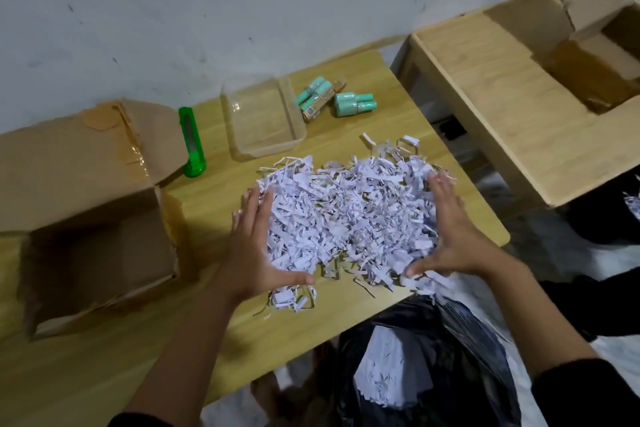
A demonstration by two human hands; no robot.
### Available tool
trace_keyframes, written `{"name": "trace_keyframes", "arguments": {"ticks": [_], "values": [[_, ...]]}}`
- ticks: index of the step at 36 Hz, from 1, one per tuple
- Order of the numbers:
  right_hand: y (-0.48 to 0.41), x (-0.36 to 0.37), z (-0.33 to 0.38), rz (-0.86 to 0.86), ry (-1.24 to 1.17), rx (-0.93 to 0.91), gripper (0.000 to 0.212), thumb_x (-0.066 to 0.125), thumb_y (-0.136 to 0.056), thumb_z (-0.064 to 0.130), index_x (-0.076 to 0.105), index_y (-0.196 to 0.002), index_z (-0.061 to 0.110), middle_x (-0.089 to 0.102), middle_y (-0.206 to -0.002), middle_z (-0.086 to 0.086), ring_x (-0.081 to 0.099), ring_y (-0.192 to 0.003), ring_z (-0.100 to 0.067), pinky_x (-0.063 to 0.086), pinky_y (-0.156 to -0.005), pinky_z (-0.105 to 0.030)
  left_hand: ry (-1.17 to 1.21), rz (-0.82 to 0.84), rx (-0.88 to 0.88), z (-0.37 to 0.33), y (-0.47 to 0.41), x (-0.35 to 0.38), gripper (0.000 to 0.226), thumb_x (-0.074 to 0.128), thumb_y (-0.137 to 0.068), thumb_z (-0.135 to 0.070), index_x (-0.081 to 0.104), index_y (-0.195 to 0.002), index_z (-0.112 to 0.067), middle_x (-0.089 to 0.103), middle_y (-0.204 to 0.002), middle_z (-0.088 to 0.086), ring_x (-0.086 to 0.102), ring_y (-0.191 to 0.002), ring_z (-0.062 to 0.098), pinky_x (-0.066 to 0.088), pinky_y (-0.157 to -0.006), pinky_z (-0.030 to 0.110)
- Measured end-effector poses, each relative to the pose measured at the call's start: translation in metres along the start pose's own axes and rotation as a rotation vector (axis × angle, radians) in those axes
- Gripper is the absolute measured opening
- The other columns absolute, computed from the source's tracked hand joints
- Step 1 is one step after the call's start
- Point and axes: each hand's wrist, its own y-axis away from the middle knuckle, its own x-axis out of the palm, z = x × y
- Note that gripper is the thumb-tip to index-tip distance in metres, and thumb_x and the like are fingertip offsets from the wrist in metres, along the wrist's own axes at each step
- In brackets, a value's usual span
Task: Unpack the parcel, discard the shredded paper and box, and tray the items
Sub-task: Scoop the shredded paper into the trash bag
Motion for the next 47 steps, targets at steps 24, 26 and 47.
{"name": "trace_keyframes", "arguments": {"ticks": [24, 26, 47], "values": [[-0.044, 0.023, 0.054, 0.042, -0.165, -0.303, 0.135, 0.084, -0.054, 0.051, -0.016, -0.144, 0.04, -0.015, -0.157, 0.014, -0.012, -0.146, -0.012, 0.013, -0.117, -0.042, 0.017, 0.013, 0.2, -0.032, -0.042, 0.025, 0.108, 0.064, -0.063, -0.071, 0.004, -0.147, -0.039, 0.013, -0.152, -0.017, 0.013, -0.138, 0.002, 0.019, -0.111, 0.033], [-0.045, 0.021, 0.055, 0.049, -0.182, -0.291, 0.132, 0.085, -0.056, 0.049, -0.012, -0.145, 0.041, -0.01, -0.158, 0.012, -0.008, -0.146, -0.012, 0.014, -0.115, -0.038, 0.049, 0.031, 0.189, -0.033, -0.043, 0.024, 0.103, 0.07, -0.068, -0.059, 0.007, -0.147, -0.038, 0.015, -0.147, -0.019, 0.012, -0.133, -0.004, 0.019, -0.108, 0.03], [-0.028, 0.027, 0.096, -0.062, -0.025, -0.006, 0.08, 0.074, -0.07, 0.004, 0.031, -0.137, 0.02, 0.025, -0.145, -0.011, 0.043, -0.115, -0.029, 0.034, -0.073, -0.027, -0.209, 0.184, 0.163, -0.032, -0.053, 0.011, 0.084, 0.071, -0.079, -0.018, 0.02, -0.145, -0.029, 0.032, -0.135, 0.003, 0.039, -0.122, 0.024, 0.041, -0.099, 0.04]]}}
